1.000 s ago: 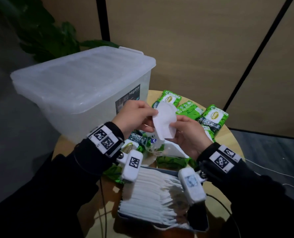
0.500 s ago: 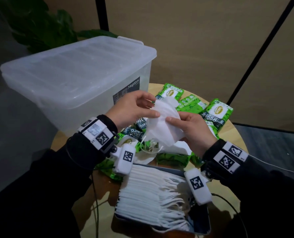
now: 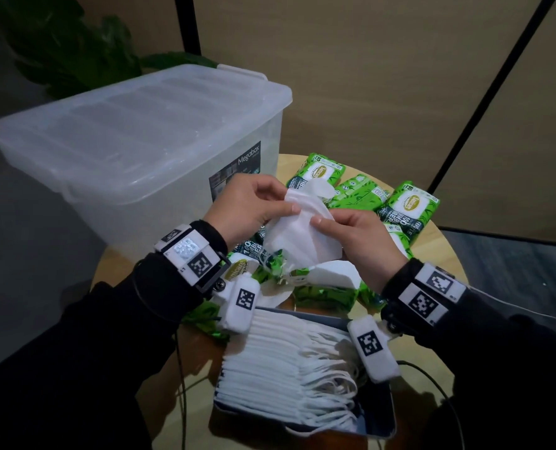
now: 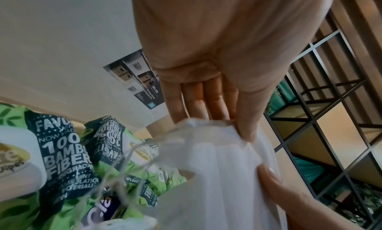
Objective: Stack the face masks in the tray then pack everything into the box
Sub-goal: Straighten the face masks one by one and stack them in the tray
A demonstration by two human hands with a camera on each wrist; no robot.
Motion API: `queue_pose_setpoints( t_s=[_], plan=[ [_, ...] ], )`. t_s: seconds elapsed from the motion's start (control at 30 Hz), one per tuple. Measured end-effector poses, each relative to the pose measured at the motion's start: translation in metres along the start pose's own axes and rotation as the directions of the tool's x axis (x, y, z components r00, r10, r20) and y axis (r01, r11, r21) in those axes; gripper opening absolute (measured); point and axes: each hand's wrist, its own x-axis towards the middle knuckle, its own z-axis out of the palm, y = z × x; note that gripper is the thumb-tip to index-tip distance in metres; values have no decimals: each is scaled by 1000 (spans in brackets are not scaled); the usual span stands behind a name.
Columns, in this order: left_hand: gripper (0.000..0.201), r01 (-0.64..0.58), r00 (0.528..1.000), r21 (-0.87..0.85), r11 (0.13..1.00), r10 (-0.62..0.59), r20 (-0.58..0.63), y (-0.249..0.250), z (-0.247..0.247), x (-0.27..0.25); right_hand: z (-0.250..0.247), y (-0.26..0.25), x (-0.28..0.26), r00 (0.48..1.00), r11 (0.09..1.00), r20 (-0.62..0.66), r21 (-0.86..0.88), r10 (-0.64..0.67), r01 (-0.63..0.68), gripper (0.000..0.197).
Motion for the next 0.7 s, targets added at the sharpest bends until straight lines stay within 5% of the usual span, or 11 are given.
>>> queue_pose_setpoints(
  t_s=[0.17, 0.4, 0.63, 0.7],
  plan=[
    [10, -52, 997, -5, 999, 51, -52, 4, -6, 1, -2, 3, 2, 999, 998, -7, -46, -35, 35, 22],
    [11, -54, 998, 24, 998, 53, 20, 1, -4, 1, -2, -3, 1, 993, 997, -99, 40, -65, 69, 7],
    [34, -49, 988, 43, 998, 42, 150, -1, -3, 1, -5, 1, 4, 991, 997, -116, 12, -74, 76, 14],
    [25, -56, 989, 65, 996, 46, 139, -2, -3, 1, -5, 2, 5, 990, 997, -115, -2, -78, 79, 15]
  ],
)
